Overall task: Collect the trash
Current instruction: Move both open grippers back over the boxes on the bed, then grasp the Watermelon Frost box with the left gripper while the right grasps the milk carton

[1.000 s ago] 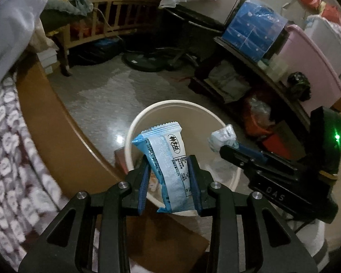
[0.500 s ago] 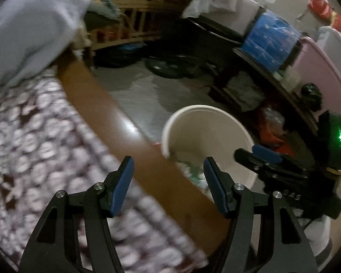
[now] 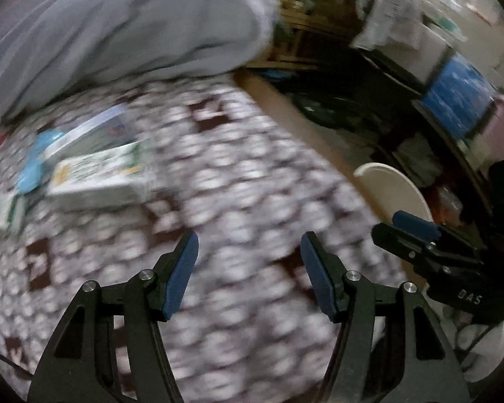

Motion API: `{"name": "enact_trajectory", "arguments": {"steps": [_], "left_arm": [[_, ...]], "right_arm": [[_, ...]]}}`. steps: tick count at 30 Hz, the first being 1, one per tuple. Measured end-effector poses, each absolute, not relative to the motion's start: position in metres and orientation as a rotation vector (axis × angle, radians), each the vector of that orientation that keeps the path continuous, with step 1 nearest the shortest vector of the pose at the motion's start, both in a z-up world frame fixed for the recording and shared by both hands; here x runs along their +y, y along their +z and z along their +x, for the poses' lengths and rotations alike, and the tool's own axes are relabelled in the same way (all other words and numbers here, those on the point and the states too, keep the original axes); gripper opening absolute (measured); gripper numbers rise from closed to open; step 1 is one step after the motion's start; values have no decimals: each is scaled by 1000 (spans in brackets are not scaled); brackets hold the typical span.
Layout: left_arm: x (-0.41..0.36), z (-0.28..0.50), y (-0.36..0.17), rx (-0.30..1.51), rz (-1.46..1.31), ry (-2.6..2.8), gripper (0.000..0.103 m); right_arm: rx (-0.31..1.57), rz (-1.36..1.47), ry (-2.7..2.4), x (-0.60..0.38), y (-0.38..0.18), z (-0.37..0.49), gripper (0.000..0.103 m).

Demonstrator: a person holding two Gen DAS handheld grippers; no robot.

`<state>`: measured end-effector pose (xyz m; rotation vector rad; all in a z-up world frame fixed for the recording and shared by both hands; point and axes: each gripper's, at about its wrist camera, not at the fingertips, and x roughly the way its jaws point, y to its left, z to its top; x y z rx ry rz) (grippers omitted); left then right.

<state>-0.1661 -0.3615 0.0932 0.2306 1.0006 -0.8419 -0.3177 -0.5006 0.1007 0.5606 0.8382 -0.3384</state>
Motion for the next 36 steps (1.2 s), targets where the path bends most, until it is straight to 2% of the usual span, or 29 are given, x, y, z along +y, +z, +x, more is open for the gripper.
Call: {"name": "enact_trajectory", "arguments": {"steps": [8,13,20,24,26,30,36], "left_arm": [[-256,-89,79,1030,174,-588,62],[-215,-33,66,1049,91,-450,62],[-207,25,70,1004,-25,-379,62],[-211,64,59,1070,24,-291,62],[-214,71,48,1114,76,-280,62],[-215,53,45,1088,247,-401,62],[-176,28,50,1164,311,-534,63]], "right_arm": [[915,460,-144,-425,95,-238,68],[937,386,-83,-396,94,-190,68],[930,358,-68,-386,98,-133,68],[900,357,-77,-394,103,-111,68],[898,355,-83,-399,101,-97,70],[937,389,-98,-415,84,-70,70],[1008,407,-25,-413,59,-46,70]]}}
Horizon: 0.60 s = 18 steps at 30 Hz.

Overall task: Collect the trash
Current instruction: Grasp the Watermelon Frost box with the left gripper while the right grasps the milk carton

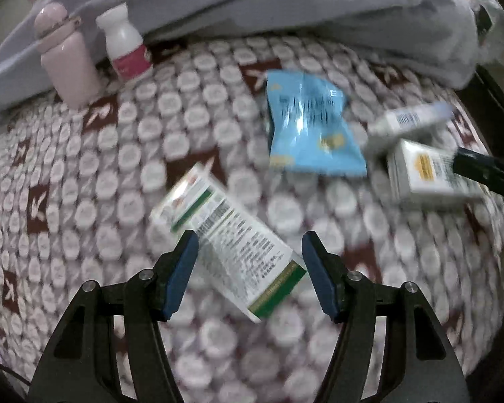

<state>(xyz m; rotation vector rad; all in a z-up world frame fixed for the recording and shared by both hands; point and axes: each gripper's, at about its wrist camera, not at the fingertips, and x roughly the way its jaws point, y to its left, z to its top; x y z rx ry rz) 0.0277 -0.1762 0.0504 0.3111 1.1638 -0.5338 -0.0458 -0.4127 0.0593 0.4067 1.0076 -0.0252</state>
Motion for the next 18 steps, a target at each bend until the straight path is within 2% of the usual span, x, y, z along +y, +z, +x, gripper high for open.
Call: {"name": "enact_trajectory", "arguments": {"steps": [3,9,11,13,18], "left_arm": [[-155,18,56,1190,308,-522,63],[-121,19,73,1150,103,-452,63],[-124,22,72,1138,64,-443,64],[-133,26,66,1156,59,-452,64],[-158,32,42,1155,138,-424,64]], "right_arm": [[1055,479,75,-402,51,-46,71],[1100,371,168,-359,57,-56,71],[1065,321,131,-354,65,-55,78],[1048,346,168,-346,69,-52,81],[1085,162,107,-316,57,-36,81]]}}
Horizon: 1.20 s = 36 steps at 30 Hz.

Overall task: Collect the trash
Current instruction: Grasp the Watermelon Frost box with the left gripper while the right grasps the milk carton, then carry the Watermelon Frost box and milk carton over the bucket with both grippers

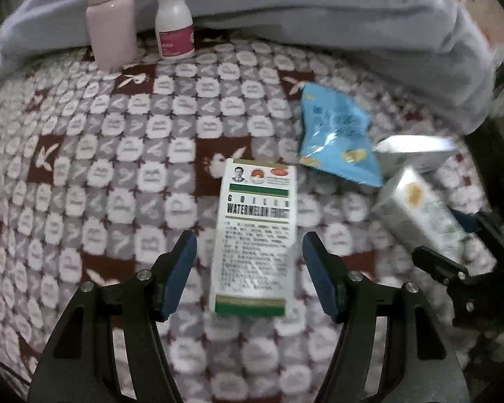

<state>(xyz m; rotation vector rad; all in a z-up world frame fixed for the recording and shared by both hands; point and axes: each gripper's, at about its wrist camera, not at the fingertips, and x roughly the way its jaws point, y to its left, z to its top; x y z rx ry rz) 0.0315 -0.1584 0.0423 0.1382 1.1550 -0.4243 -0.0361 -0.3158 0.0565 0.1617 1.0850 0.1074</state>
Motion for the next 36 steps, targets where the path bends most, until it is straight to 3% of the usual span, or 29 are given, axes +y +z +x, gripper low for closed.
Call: {"name": "enact_trajectory", "arguments": {"steps": [1,3,4,5,22,36], "left_arm": [[-162,32,37,1158,158,-408,64],[-164,32,27,1177,147,-407,64],[-163,32,25,1179,138,-408,61],[-161,30,24,1160,133,-393,50],[-187,-77,92,1011,94,-512,50],[-285,-147,114,972,171,-705,50]], "right_arm": [[1093,149,110,-314,51,-34,81],[1101,134,91,-313,40,-32,61],[1097,139,90,-314,38,-33,56],[1086,156,94,-316,40,-37,55],[923,295,51,-348,103,-155,55],[853,360,-133,-414,133,-247,55]]}}
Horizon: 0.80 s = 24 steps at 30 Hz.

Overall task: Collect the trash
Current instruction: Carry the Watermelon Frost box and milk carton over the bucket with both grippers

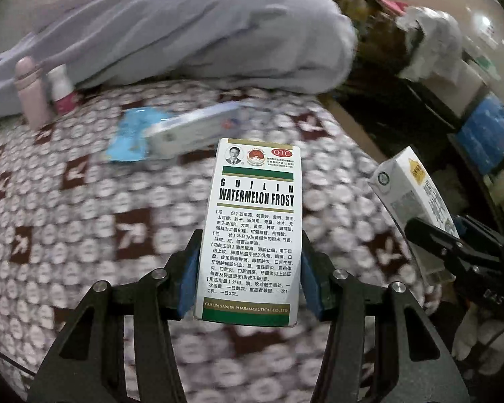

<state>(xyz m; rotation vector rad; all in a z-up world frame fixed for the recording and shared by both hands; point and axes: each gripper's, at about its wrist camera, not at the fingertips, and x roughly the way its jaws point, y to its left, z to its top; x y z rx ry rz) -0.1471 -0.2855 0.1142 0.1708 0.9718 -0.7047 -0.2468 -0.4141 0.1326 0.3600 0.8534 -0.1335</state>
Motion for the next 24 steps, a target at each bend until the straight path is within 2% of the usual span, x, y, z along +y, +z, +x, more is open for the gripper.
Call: {"name": "enact_trajectory", "arguments": {"steps": [24], "left_arm": [[-480,-239,105,974,370,-1058,50]], "right_arm": [[844,493,-500,-544,112,-370,55]]}}
